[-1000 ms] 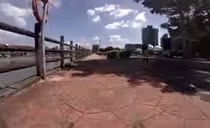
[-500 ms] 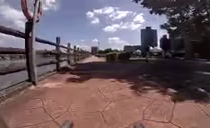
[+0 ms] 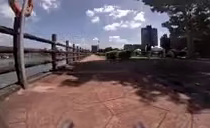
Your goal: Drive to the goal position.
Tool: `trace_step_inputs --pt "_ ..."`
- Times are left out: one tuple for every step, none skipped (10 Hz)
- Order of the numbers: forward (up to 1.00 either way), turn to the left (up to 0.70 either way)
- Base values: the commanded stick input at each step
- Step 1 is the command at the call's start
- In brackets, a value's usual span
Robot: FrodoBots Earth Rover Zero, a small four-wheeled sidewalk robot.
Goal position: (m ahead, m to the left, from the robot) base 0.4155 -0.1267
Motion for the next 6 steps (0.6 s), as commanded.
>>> trace_step_inputs --pt "0.33 0.00" --pt "0.03 0.00" --pt "0.00 0.00" --pt "0.00 0.00" --pt "0.00 0.01" --pt "0.00 0.45"
